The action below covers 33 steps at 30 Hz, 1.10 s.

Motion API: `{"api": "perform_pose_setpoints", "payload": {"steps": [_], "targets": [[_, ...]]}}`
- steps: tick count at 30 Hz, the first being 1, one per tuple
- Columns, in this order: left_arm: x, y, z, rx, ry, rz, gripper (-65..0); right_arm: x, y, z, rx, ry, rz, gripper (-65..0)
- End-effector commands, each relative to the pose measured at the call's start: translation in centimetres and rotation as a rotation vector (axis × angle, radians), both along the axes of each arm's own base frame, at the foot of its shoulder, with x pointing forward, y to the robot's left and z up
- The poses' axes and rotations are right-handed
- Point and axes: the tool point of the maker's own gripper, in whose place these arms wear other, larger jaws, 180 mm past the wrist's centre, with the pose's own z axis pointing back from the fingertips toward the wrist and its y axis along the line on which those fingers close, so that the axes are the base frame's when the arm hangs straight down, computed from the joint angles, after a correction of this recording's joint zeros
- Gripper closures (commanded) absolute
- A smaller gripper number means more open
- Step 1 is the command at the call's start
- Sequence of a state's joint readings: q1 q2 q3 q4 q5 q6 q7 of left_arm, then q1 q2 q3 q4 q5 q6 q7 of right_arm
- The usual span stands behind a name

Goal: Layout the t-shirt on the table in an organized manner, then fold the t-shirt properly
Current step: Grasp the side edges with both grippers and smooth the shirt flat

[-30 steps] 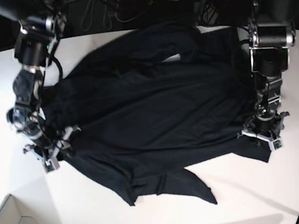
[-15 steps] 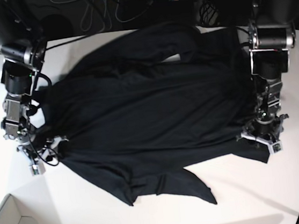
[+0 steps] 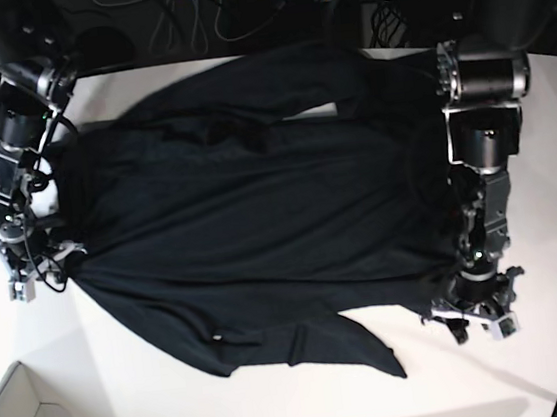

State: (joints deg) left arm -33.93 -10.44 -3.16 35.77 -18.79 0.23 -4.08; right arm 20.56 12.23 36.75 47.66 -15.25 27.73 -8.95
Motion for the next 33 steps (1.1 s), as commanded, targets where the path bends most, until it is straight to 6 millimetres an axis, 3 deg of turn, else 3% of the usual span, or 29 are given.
{"api": "perform_pose_setpoints", "payload": {"steps": [1,6,11,16,21,22,27,31,33], "targets": [[0.4,0.5,1.8,0.007,-0.055,0.009,-29.8,0.6,-1.6,2.2,-0.038,-0.057,-0.029,-25.2],[-2.1,0.3,-0.3,0.007,-0.023,0.002,-29.8,0.5,-2.1,5.3,-0.071,-0.150,-0.077,-25.2],[-5.5,-0.9,-2.5,0.006,0.035,-0.040,-29.8,1.4,-0.4,7.0,-0.072,-0.209,-0.062,-25.5],[-8.4,-0.9,-4.4,0.019,0.071,-0.054,-29.8,3.4,4.8,6.3,-0.055,-0.194,0.066,-25.6],[-10.6,0.6,-5.9,0.052,0.114,-0.045,-29.8,3.7,8.1,2.4,0.004,-0.103,0.145,-25.6],[-11.0,1.2,-5.8,0.057,0.113,-0.034,-29.8,4.0,8.1,2.2,0.020,-0.096,0.139,-25.6],[-12.7,4.0,-4.9,0.048,0.085,0.038,-29.8,3.1,4.3,0.7,0.037,-0.046,0.071,-25.4],[-13.2,4.4,-4.6,0.049,0.077,0.050,-29.8,2.3,0.6,1.5,0.027,-0.059,-0.010,-25.3],[-13.4,4.3,-4.6,0.051,0.075,0.048,-29.8,1.9,-0.1,1.6,0.027,-0.066,-0.031,-25.2]]}}
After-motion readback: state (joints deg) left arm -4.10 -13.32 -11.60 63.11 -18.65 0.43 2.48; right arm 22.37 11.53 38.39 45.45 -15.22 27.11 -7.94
